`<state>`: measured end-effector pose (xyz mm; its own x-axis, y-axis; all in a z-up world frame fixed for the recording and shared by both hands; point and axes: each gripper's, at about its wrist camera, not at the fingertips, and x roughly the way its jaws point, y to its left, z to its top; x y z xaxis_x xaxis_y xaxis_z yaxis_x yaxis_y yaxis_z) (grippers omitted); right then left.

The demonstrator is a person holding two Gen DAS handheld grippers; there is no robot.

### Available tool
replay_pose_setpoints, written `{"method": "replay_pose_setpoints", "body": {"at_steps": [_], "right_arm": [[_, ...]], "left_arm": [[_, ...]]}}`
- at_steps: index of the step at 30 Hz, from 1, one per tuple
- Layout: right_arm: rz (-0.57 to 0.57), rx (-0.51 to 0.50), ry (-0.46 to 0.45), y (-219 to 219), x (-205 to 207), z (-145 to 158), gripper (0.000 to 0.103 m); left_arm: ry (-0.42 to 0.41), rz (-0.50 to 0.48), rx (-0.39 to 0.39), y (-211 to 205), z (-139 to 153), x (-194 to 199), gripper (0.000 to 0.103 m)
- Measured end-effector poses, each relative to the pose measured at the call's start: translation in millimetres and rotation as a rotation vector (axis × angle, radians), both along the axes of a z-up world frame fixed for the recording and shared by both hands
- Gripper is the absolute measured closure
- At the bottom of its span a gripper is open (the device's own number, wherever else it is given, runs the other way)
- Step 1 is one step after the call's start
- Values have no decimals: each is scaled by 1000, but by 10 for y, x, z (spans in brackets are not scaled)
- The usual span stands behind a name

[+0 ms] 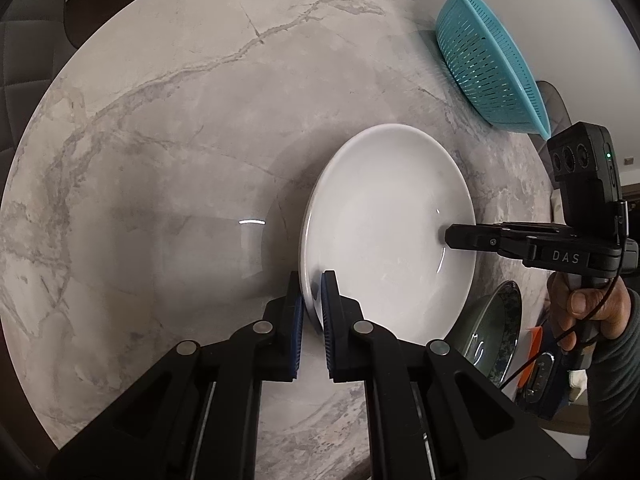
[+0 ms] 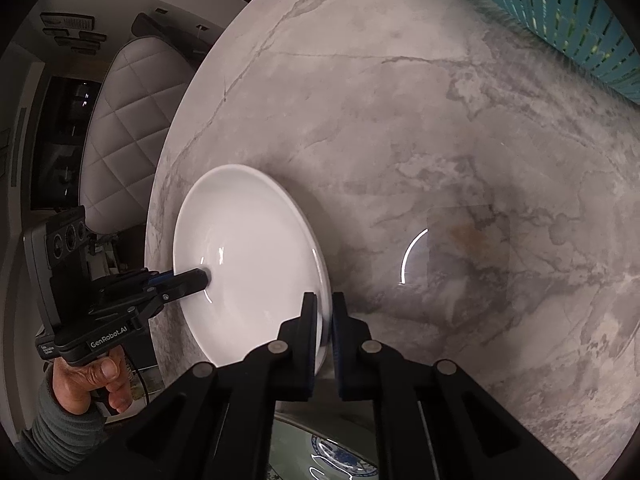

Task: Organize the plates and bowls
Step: 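Lift the white deep plate with both grippers and carry it over the plate stack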

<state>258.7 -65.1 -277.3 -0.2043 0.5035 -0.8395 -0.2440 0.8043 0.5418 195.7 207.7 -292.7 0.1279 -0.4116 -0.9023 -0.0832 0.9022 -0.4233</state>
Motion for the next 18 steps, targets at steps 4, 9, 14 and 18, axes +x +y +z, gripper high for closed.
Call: {"method": "replay_pose_setpoints", "body": {"at_steps": [4, 9, 14, 18], "right_arm": [[-15, 7, 3, -6, 22, 63, 94], [-15, 22, -21, 30, 64, 246, 94], [-16, 38, -47, 52, 71, 472, 94], [-23, 56, -63, 32, -8, 669, 94]], "left_arm": [[2, 8, -8, 50, 72, 29, 96], [-19, 5, -6, 109, 265, 50, 96], [-55, -1, -15, 159, 577, -12, 96], [-92, -20, -7, 143, 847, -109, 96]]}}
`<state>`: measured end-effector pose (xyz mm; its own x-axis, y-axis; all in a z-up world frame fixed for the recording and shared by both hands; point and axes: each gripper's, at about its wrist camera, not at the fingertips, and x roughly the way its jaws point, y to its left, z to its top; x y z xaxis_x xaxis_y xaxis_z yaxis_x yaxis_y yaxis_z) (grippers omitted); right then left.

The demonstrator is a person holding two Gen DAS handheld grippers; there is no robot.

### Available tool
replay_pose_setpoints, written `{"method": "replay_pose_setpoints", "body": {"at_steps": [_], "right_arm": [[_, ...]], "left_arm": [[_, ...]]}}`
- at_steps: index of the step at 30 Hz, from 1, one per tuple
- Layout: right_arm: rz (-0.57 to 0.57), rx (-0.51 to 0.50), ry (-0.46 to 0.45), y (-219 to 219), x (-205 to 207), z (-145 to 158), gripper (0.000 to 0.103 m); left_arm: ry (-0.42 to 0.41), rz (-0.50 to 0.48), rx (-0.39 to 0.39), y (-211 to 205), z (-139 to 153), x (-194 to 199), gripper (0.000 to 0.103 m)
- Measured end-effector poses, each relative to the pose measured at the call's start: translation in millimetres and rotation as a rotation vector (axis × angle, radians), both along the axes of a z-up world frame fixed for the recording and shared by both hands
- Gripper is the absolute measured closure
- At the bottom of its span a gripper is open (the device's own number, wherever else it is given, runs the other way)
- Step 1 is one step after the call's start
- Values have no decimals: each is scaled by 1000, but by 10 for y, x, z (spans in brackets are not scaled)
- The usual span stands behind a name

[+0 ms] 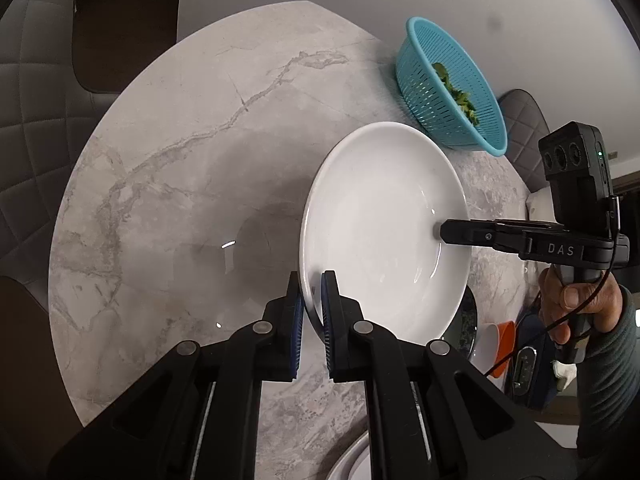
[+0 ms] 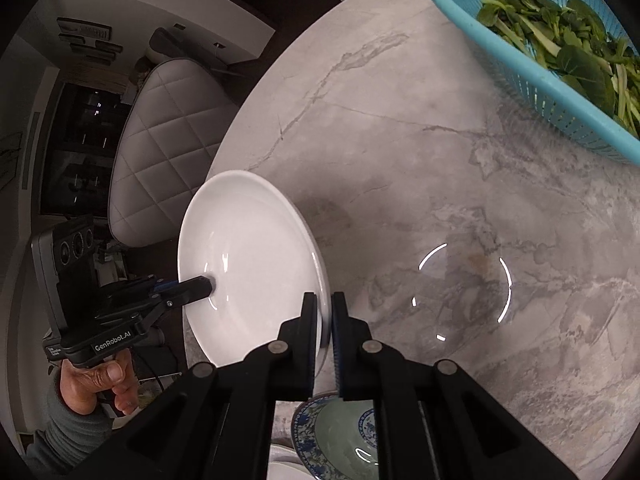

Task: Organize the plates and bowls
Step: 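Lift the white deep plate with both grippers and carry it over the plate stack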

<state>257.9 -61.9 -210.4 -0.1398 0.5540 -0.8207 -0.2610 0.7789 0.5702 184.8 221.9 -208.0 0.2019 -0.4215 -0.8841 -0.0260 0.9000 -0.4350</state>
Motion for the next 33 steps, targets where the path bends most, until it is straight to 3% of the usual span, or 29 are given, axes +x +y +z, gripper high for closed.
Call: {"method": "replay_pose_setpoints", "body": {"at_steps": [7, 14, 27, 33], "right_arm": [[4, 35, -41, -108, -337, 420, 94], [-23, 45, -53, -311, -894, 634, 94], [-136, 41, -17, -806, -2158, 564, 94], [-210, 42, 36, -1035, -2670, 296, 94]], "left_arm": [[-39, -37, -25, -88, 370, -378, 96], [-23, -92, -59, -308, 446, -957, 96], [19, -221, -57, -847, 336, -2093, 96], [52, -272, -39, -1074, 10, -2524, 96]]}}
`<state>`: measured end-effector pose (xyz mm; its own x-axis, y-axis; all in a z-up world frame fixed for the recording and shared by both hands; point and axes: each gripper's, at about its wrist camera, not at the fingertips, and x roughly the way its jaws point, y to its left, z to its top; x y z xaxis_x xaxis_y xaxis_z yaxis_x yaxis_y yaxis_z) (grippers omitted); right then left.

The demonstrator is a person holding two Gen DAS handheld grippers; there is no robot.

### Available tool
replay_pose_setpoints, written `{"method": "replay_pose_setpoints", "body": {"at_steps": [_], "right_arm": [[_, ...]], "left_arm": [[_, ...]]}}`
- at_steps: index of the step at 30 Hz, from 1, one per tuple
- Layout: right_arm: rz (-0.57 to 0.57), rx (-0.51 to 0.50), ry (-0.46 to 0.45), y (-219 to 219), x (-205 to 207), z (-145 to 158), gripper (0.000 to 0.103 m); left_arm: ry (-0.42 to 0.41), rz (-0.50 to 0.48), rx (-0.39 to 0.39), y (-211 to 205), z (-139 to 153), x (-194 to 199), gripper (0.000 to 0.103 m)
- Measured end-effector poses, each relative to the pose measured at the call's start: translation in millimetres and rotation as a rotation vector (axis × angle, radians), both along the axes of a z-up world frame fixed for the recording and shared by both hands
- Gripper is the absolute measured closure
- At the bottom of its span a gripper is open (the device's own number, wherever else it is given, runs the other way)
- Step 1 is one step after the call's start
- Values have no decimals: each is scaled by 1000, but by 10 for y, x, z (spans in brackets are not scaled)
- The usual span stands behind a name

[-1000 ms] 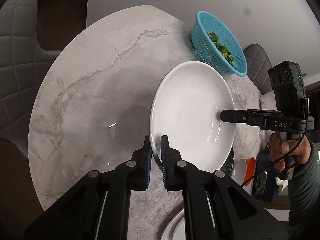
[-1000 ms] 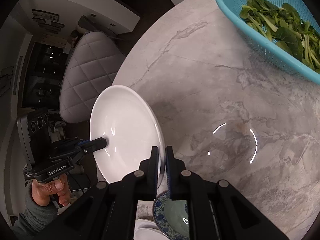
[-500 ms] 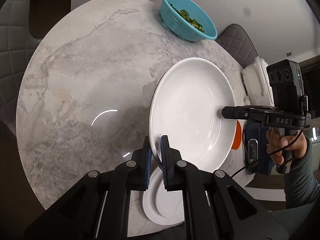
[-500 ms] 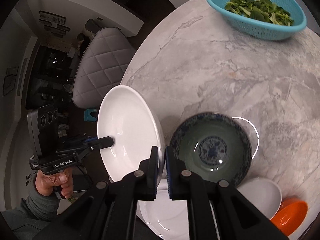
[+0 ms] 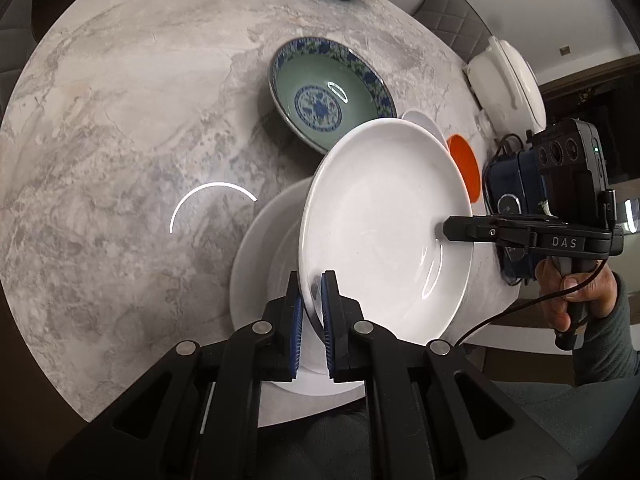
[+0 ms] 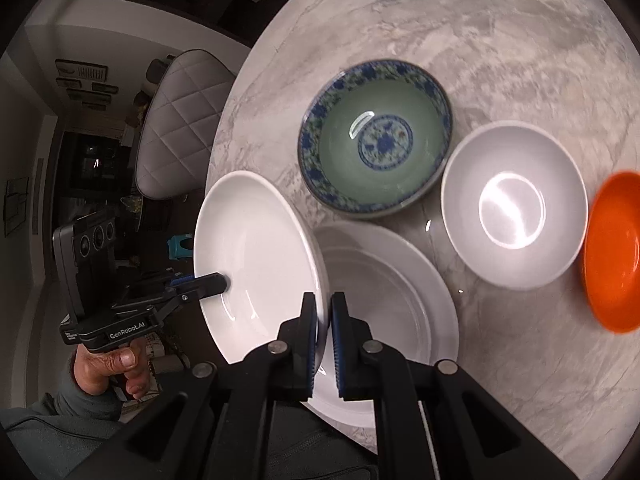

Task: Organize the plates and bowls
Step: 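Lift the white deep plate with both grippers and carry it over the plate stack, then lower the deep plate onto the stacked plates and open both grippers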

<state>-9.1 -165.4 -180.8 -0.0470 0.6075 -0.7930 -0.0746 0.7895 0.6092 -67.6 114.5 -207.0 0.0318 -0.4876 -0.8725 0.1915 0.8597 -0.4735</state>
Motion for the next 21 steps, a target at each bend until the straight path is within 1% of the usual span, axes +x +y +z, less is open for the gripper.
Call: {"method": "replay_pose_setpoints", "body": {"at_steps": [5, 7, 11, 15, 21], "right_arm": [[-53, -17, 62, -138, -347, -328, 94], [-73, -15, 83, -173, -422, -437, 94], [-73, -37, 102, -152, -499, -600, 94], [-66, -62, 105, -141, -536, -705, 94], [-52, -101, 98, -130, -541, -767, 94]], "left_arm": [[3, -26, 38, -180, -209, -209, 96], [1, -36, 50, -212, -275, -207, 96], [-21, -66, 104, -292, -378, -242, 96], [-27, -92, 152, -357, -544, -206, 96], [-22, -115, 175, -412, -677, -190, 95]]}}
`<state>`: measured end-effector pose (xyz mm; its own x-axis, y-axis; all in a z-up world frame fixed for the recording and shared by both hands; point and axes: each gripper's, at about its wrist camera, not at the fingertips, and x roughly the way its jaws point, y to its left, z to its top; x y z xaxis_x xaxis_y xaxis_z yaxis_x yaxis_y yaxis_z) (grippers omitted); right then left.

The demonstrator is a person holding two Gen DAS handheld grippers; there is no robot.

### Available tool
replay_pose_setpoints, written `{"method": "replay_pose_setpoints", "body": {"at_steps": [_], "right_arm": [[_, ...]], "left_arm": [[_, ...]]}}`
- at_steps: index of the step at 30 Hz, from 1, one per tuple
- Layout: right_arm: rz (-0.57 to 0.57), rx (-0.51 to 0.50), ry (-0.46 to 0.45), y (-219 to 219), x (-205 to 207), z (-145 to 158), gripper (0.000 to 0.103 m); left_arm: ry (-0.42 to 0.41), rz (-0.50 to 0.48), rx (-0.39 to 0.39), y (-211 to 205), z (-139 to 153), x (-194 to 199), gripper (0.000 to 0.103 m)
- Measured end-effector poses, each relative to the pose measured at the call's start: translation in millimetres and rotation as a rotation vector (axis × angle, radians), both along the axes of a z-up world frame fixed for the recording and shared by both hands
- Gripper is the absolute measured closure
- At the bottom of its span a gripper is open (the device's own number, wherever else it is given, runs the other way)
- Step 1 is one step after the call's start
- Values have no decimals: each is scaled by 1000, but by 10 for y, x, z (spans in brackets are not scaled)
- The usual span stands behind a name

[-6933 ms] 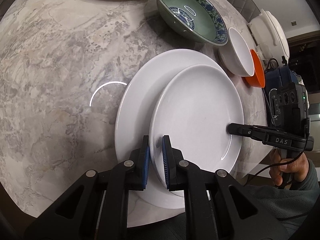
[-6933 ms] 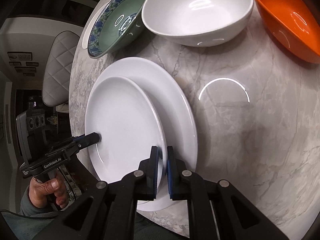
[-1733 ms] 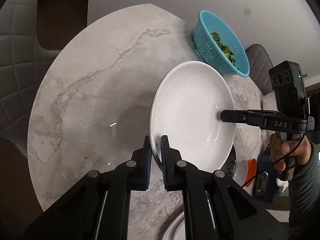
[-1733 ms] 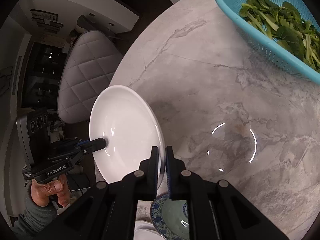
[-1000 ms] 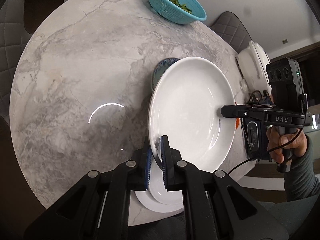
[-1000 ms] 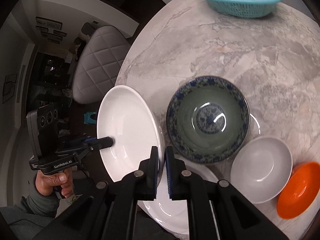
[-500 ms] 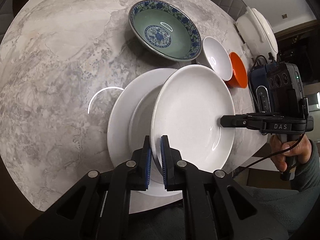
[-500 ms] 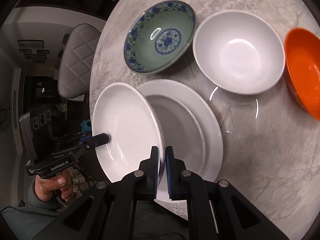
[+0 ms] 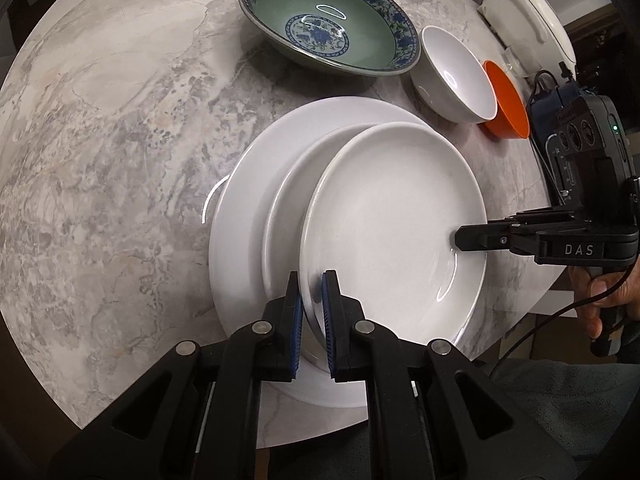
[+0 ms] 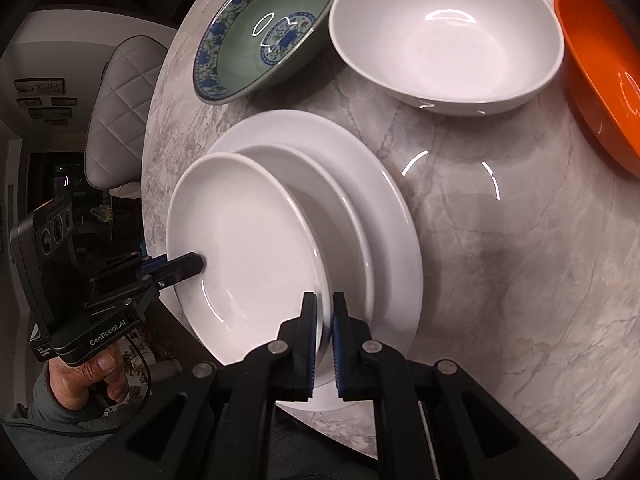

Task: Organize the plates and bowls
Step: 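Lower the deep plate onto the stacked plates and open both grippers, then move both tools to the blue-patterned green bowl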

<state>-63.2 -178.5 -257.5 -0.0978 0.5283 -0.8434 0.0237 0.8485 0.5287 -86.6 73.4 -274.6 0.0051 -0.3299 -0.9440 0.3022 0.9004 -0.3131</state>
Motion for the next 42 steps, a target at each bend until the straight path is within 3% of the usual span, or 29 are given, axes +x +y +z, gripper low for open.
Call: {"method": "replay_pose_setpoints", "body": {"at_steps": [8, 18, 29, 31, 32, 36, 37, 39, 42], "right_arm": [[15, -20, -8, 79, -3, -51, 94], [65, -114, -54, 215, 17, -2, 92], [83, -150, -93, 274, -27, 13, 94], [87, -156, -99, 288, -35, 18, 92], [85, -154, -100, 288, -41, 23, 90], [77, -127, -109, 298, -51, 42, 75], [76, -121, -112, 306, -53, 50, 71], [81, -116, -121, 335, -59, 71, 64], [81, -106, -139, 359, -59, 119, 54]], "left_arm": [[6, 6, 21, -138, -147, 17, 94], [4, 4, 35, -240, -184, 19, 92], [-16, 9, 52, -214, -140, -3, 88], [-23, 8, 49, -223, -120, -13, 83], [-26, 5, 38, -229, -103, -20, 76], [-49, -25, 3, -335, -6, -58, 40], [-63, -36, 8, -372, 31, -68, 35], [-91, -48, 23, -408, 98, -68, 13], [-108, -28, 14, -367, 183, -28, 11]]}}
